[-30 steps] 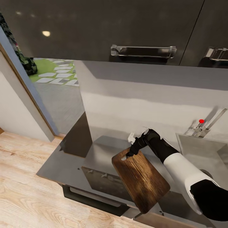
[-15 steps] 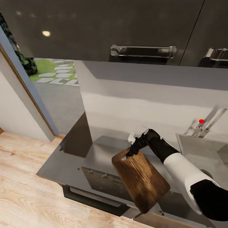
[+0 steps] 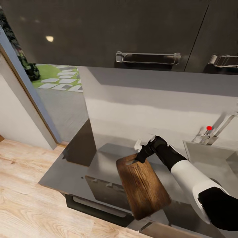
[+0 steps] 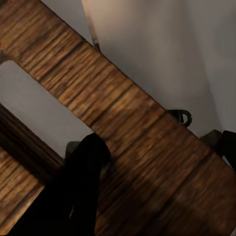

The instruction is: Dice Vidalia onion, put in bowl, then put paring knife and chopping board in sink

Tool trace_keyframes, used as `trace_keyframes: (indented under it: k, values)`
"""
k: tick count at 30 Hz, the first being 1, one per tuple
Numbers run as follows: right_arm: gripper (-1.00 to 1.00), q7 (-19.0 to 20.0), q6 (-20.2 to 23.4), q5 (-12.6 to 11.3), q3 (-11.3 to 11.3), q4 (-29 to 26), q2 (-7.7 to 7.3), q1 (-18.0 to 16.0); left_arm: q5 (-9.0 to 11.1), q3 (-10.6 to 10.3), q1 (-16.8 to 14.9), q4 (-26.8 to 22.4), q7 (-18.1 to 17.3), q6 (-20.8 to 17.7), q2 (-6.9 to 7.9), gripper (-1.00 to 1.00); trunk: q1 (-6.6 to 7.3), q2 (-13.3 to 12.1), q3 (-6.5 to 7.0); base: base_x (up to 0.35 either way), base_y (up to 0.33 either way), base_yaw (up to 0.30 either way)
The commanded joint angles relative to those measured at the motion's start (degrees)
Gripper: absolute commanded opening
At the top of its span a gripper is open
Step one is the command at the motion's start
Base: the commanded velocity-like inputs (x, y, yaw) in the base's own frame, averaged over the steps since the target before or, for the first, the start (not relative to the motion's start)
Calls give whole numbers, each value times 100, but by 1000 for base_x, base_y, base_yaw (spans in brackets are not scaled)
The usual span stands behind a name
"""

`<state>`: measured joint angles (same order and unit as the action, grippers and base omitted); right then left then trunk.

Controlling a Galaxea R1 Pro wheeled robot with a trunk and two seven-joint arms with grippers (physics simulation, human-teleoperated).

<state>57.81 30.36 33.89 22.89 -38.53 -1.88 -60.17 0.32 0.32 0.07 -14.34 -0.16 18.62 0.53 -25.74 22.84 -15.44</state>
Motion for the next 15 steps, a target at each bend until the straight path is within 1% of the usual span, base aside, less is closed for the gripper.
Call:
trace_keyframes:
  k: [1,15]
  values:
    - [-100,19,43,100,24,166,-7,-3,3,3,1,-7,-2,10,0,100,-5,7,-1,0,0,0]
    - [-100,20,59,71,-17,155,-12,-4,3,3,1,-7,-6,11,0,100,-5,7,125,0,0,0]
